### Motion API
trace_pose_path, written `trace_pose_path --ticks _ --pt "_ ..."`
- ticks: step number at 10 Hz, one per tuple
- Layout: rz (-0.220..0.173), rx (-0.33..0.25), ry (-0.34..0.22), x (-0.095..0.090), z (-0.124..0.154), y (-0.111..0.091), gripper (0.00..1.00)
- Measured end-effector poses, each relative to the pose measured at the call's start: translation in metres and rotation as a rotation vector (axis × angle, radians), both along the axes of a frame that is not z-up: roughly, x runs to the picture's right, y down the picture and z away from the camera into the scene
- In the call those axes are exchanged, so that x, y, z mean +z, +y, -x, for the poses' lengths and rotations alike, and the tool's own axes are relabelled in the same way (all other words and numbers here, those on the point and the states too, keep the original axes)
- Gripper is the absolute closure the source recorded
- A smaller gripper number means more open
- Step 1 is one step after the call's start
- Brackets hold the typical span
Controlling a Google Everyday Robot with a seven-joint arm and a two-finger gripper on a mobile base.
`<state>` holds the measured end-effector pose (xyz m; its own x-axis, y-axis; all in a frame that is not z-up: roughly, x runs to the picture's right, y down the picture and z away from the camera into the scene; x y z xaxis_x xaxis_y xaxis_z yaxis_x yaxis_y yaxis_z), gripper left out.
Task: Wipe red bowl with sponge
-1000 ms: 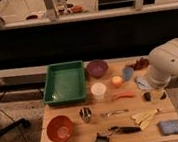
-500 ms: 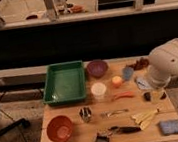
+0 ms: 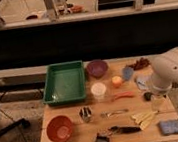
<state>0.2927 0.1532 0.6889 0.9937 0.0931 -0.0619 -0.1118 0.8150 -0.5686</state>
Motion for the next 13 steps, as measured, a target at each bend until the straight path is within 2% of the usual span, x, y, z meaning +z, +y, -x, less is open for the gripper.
trace_pose_path --ticks 6,9,13 --pt "0.038 -0.012 -0.010 0.015 0.005 0.048 0.20" --pt "0.073 -0.008 -0.021 0.029 -0.005 0.084 0.20" --pt "0.102 0.010 -0.033 0.035 -0.015 0.106 0.20"
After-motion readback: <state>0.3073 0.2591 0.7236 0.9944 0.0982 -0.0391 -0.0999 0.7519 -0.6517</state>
